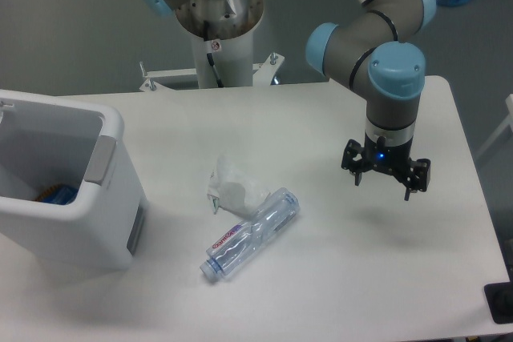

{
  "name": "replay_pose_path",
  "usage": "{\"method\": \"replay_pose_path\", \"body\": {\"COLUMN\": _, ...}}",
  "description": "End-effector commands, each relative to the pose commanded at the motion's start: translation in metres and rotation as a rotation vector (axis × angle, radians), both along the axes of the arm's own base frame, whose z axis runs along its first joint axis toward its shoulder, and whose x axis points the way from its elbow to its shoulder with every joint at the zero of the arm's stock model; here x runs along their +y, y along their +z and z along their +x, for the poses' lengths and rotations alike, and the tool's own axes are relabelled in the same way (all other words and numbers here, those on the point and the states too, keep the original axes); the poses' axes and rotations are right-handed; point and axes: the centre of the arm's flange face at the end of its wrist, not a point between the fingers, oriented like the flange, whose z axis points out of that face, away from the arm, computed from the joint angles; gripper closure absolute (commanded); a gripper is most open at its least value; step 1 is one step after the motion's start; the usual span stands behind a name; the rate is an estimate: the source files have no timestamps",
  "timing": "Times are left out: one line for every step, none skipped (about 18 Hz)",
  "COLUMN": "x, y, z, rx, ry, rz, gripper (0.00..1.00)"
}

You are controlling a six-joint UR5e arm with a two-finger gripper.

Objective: Place the trash in the trash can
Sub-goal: 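Move the open gripper over the crumpled clear plastic bag and lower it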

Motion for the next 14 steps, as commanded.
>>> {"method": "replay_pose_path", "body": {"x": -0.002, "y": -0.007, "z": 0.005, "rx": -0.011, "ry": 0.0, "rz": -0.012, "gripper": 0.0}}
{"method": "replay_pose_path", "body": {"x": -0.004, "y": -0.008, "z": 0.011, "rx": -0.016, "ry": -0.003, "rz": -0.016, "gripper": 0.0}}
{"method": "replay_pose_path", "body": {"x": -0.001, "y": -0.007, "z": 0.015, "rx": -0.017, "ry": -0.009, "rz": -0.015, "gripper": 0.0}}
{"method": "replay_pose_path", "body": {"x": 0.007, "y": -0.007, "z": 0.021, "rx": -0.015, "ry": -0.025, "rz": -0.014, "gripper": 0.0}}
{"method": "replay_pose_path", "body": {"x": 0.011, "y": -0.007, "z": 0.025, "rx": -0.015, "ry": -0.035, "rz": -0.014, "gripper": 0.0}}
{"method": "replay_pose_path", "body": {"x": 0.014, "y": -0.009, "z": 0.027, "rx": -0.018, "ry": -0.041, "rz": -0.016, "gripper": 0.0}}
{"method": "replay_pose_path", "body": {"x": 0.017, "y": -0.01, "z": 0.029, "rx": -0.019, "ry": -0.046, "rz": -0.017, "gripper": 0.0}}
{"method": "replay_pose_path", "body": {"x": 0.024, "y": -0.009, "z": 0.035, "rx": -0.019, "ry": -0.057, "rz": -0.017, "gripper": 0.0}}
{"method": "replay_pose_path", "body": {"x": 0.03, "y": -0.008, "z": 0.042, "rx": -0.022, "ry": -0.058, "rz": -0.016, "gripper": 0.0}}
{"method": "replay_pose_path", "body": {"x": 0.031, "y": -0.008, "z": 0.048, "rx": -0.026, "ry": -0.048, "rz": -0.014, "gripper": 0.0}}
{"method": "replay_pose_path", "body": {"x": 0.033, "y": -0.013, "z": 0.057, "rx": -0.039, "ry": -0.034, "rz": -0.015, "gripper": 0.0}}
{"method": "replay_pose_path", "body": {"x": 0.034, "y": -0.017, "z": 0.063, "rx": -0.05, "ry": -0.009, "rz": -0.016, "gripper": 0.0}}
{"method": "replay_pose_path", "body": {"x": 0.036, "y": -0.02, "z": 0.071, "rx": -0.063, "ry": 0.011, "rz": -0.013, "gripper": 0.0}}
{"method": "replay_pose_path", "body": {"x": 0.038, "y": -0.023, "z": 0.084, "rx": -0.075, "ry": 0.017, "rz": -0.011, "gripper": 0.0}}
